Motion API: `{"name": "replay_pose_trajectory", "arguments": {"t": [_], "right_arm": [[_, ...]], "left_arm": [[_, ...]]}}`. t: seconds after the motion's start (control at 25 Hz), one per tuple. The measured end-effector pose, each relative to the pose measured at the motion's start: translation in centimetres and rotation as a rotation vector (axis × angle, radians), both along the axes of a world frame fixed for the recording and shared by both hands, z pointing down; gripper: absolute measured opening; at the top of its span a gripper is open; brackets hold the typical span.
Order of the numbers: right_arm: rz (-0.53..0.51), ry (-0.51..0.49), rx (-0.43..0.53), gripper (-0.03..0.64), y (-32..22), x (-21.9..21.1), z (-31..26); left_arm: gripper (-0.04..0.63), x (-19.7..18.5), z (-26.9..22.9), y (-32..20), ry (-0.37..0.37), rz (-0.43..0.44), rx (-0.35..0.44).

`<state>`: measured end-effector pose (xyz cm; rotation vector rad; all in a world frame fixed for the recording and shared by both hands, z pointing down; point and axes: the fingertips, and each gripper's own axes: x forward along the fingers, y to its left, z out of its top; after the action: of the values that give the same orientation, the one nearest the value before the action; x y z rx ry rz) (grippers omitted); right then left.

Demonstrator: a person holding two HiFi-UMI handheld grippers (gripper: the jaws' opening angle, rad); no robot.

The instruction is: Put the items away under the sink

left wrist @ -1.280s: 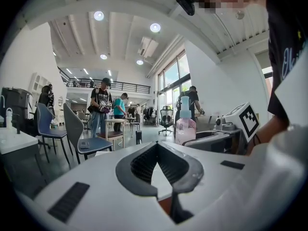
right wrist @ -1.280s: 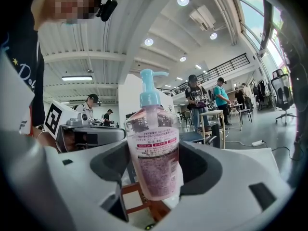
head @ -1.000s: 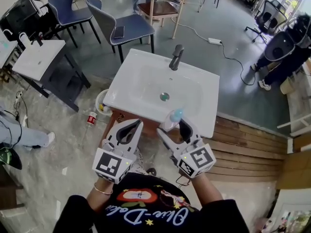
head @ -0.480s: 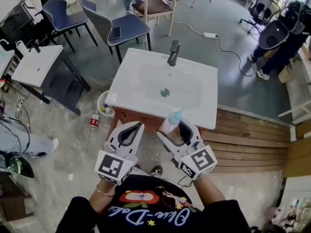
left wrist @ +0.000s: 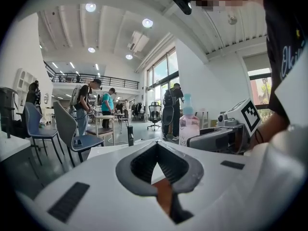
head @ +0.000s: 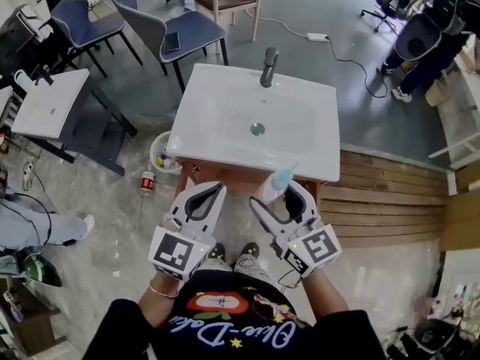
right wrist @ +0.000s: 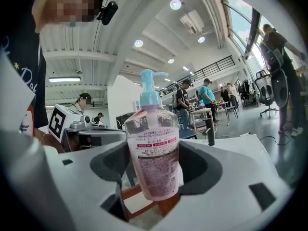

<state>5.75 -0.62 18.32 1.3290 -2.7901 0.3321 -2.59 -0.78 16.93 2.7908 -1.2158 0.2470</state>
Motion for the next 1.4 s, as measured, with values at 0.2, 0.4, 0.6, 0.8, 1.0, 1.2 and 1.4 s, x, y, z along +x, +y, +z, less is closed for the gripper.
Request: {"name": "replay_pose_trajectory", "arguments": {"t": [0.2,0.4,0.6,0.8,1.0,1.2,1.4], "right_arm": [[0.009,0.015,0.004,0.321,1.1,-0.4,0.3],[-0.002,0.002,0.011,0.321,2.0,-0.8,0.4],[-0.002,-0.004,0.006,0.321,2.3,-0.8,1.1],[-0.008,-0.003,-0.010,0.321,2.6,-0.5,2.0],[-0.028,-0.010,-0.019,0.321,2.2,0.2,2.8],[-0.067,0.002,-0.013,0.321,1.3,1.0,4.0],[-0.077,0.004,-0.017,0.321,1.1,1.9,4.8]], "left_arm": [[0.006,-0.6,0.2,0.8,-0.013,0.014,0.010],[0.006,-0.7,1.0,1.5,-0.018,0.027,-0.006],[0.006,-0.2,1.8,1.9,-0.024,0.039,-0.010],[0.006,0.0,2.2,1.9,-0.020,0.031,-0.011],[0.006,0.6,2.7,1.5,-0.021,0.006,-0.017],[0.006,1.0,3.5,1.2,-0.029,-0.021,-0.015],[0.006,1.7,4.4,1.4,-0.029,-0.030,-0.023]]}}
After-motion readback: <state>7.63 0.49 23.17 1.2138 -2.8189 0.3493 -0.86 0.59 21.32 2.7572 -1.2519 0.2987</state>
